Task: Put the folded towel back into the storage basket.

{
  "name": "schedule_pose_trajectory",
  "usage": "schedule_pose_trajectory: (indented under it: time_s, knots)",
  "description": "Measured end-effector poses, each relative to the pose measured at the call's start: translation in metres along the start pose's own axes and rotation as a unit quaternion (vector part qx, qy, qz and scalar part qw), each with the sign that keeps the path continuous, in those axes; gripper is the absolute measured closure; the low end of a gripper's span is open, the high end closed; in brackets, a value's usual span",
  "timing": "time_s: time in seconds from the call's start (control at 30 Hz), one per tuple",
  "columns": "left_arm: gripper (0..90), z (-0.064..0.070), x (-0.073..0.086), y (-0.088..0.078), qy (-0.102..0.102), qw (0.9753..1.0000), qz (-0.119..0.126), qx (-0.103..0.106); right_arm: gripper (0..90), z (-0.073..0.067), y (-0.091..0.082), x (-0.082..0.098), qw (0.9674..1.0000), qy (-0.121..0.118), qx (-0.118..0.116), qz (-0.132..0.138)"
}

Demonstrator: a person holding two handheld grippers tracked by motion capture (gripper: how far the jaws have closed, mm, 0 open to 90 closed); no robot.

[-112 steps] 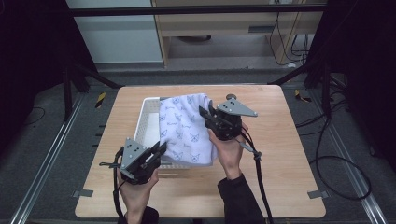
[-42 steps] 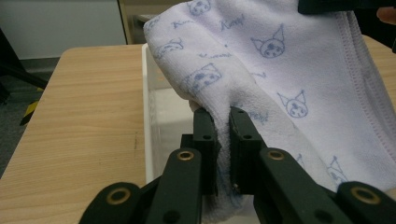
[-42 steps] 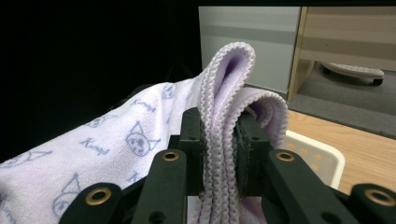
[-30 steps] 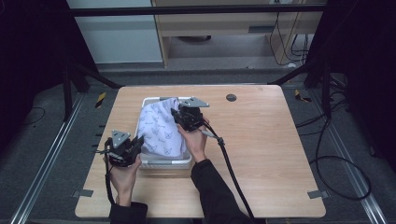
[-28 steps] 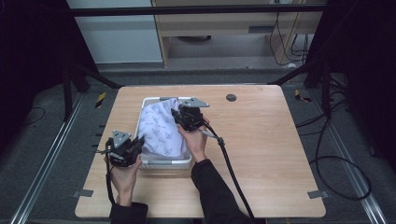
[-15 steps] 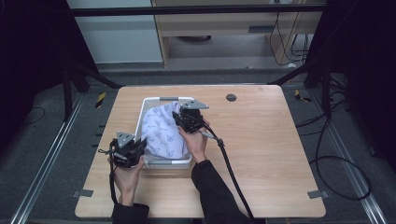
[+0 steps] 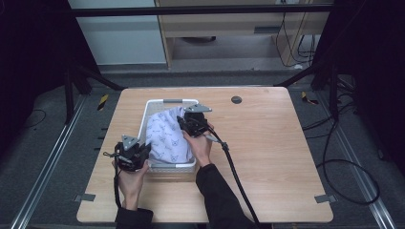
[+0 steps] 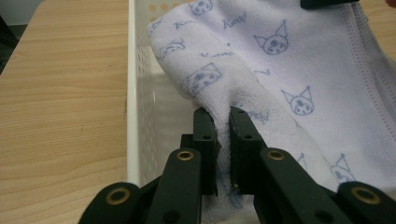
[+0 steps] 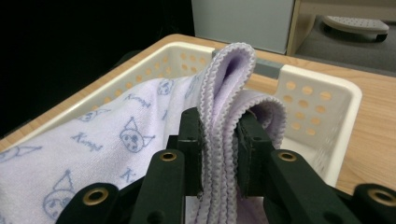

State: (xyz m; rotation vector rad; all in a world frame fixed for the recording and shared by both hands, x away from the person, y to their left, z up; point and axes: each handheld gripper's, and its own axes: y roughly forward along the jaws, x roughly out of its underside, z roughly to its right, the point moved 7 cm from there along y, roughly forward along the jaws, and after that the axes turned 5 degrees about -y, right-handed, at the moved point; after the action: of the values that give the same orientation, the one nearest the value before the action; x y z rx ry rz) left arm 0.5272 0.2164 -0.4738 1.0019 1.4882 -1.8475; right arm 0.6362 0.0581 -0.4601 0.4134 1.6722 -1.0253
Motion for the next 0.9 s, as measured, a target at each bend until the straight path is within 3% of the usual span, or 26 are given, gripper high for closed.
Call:
schedule_pose_trajectory:
  time_s: [0.33,0.53,0.77,0.9]
  knots:
    - [80.4,0.000,0.003,0.004,0.004,0.9999,-0.015,-0.004,71.6,0.002,0.007,0.009,0.9996,-0.008,0.004,-0.028]
    - [79.5,-0.001,0.005,0.006,0.004,0.9996,-0.026,-0.009,62.4,0.003,0.010,0.014,0.9989,-0.006,0.001,-0.046]
    - [72.8,0.000,0.000,-0.002,-0.004,0.9999,-0.006,-0.008,53.9,0.008,-0.004,0.004,0.9997,-0.011,0.010,-0.022]
    - [69.4,0.005,-0.007,-0.014,-0.007,0.9998,0.016,0.009,51.7,0.011,-0.015,0.000,0.9999,-0.008,0.007,-0.005]
